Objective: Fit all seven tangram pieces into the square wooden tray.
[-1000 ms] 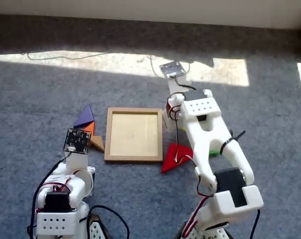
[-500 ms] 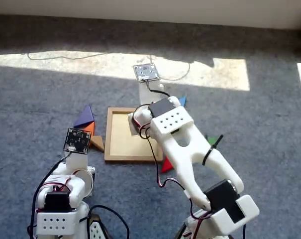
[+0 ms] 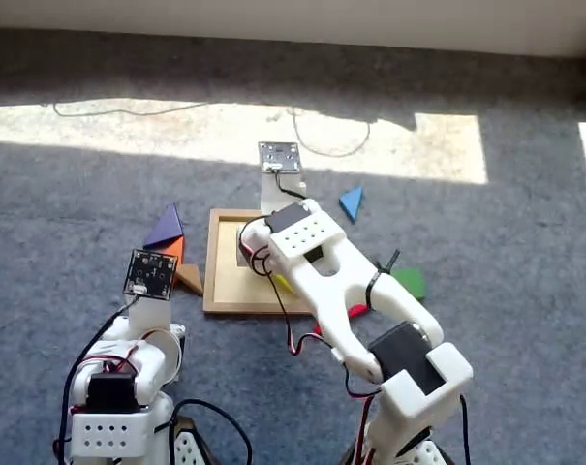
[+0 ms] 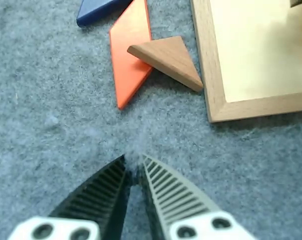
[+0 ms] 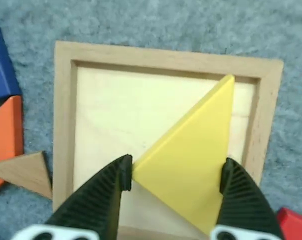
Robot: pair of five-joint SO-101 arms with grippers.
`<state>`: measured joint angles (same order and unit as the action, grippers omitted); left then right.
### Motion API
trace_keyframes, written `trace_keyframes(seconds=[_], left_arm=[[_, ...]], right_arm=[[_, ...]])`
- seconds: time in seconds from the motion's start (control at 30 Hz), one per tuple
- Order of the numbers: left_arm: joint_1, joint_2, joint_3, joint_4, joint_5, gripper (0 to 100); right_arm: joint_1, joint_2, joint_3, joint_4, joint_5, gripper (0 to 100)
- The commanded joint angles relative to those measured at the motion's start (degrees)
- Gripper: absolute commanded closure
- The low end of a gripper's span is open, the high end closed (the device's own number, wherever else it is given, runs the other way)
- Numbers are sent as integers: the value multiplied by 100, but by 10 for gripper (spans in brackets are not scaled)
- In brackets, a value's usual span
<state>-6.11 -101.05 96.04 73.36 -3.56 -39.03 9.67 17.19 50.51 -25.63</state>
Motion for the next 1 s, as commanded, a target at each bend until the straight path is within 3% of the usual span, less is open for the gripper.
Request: trace_keyframes(seconds=[0.0,0.2,0.37,0.5,0.6,0.77,0.97], left_arm=[[22,-40,119,18,-26,993],[22,-40,119,18,-26,993],[22,-40,119,18,-26,993],[22,-40,119,18,-26,993],[22,-40,119,18,-26,993],[22,-40,119,18,-26,993],[22,-40,119,18,-26,993]], right_arm=[[84,-127,-101,-84,-62,788],[84,-136,-101,189,-35,676],[84,-163,-101,330,18,668],[57,-277,-110,330,615,673],[75,-646,-101,295,976,755],[66,-1103,-66,145,2242,921],[57,-558,-57,-40,2295,979]])
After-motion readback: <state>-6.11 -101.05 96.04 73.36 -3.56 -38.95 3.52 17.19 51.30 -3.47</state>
